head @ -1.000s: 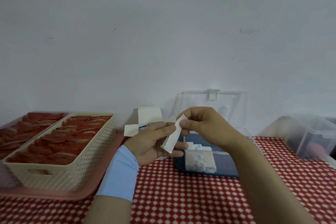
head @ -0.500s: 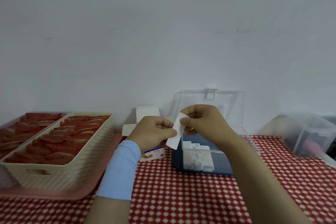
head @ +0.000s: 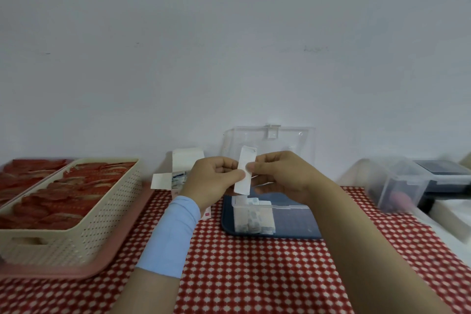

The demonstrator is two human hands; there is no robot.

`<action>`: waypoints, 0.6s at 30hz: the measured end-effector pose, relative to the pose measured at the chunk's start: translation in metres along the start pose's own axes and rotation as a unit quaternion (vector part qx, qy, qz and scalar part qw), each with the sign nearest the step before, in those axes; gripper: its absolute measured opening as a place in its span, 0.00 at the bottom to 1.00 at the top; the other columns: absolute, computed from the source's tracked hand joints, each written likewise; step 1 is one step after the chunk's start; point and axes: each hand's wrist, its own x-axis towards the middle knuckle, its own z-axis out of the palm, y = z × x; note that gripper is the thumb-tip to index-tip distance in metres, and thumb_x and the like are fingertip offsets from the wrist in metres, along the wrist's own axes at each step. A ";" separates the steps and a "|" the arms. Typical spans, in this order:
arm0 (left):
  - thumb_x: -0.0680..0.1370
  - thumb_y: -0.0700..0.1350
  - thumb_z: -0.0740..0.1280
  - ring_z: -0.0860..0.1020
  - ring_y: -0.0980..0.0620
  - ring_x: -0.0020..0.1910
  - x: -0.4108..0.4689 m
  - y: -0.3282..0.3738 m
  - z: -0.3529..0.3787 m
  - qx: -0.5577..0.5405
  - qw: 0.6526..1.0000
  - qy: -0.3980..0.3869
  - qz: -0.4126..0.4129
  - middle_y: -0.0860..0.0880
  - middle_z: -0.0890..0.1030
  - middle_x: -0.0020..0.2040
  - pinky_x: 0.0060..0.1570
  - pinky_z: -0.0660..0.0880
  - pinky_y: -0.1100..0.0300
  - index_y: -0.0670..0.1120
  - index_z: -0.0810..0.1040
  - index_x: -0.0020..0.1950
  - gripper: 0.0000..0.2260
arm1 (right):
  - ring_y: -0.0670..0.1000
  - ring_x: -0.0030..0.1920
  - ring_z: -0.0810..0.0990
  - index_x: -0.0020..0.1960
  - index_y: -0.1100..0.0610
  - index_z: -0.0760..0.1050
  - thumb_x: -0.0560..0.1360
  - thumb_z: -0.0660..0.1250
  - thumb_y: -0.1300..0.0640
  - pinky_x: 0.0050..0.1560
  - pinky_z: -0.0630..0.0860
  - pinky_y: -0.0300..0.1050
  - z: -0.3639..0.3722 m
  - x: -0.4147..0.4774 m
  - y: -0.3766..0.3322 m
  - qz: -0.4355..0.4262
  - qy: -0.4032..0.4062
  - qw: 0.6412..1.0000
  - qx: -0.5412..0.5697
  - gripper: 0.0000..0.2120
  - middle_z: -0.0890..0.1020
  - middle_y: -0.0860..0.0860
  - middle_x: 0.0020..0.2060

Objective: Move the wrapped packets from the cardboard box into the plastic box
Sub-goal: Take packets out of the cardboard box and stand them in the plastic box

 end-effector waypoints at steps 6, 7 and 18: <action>0.75 0.37 0.71 0.85 0.52 0.38 0.003 0.006 0.030 0.016 1.000 0.010 0.005 0.44 0.86 0.42 0.35 0.82 0.60 0.41 0.84 0.48 0.04 | 0.51 0.37 0.85 0.47 0.65 0.80 0.77 0.71 0.62 0.44 0.83 0.47 -0.021 -0.008 -0.008 0.011 0.017 0.999 -0.032 0.05 0.85 0.55 0.36; 0.75 0.38 0.72 0.85 0.50 0.40 0.007 0.004 0.034 0.024 1.000 0.002 0.001 0.44 0.86 0.42 0.40 0.83 0.57 0.42 0.83 0.48 0.03 | 0.50 0.36 0.85 0.46 0.64 0.80 0.77 0.71 0.62 0.43 0.83 0.46 -0.024 -0.008 -0.006 0.014 0.034 0.998 -0.046 0.05 0.85 0.54 0.35; 0.71 0.62 0.54 0.78 0.48 0.53 0.024 -0.003 0.051 0.542 0.799 -0.260 0.026 0.52 0.82 0.56 0.56 0.75 0.49 0.52 0.82 0.56 0.25 | 0.55 0.41 0.79 0.48 0.62 0.77 0.78 0.68 0.58 0.49 0.78 0.47 -0.041 0.025 0.032 0.190 0.085 0.864 -0.458 0.06 0.80 0.57 0.43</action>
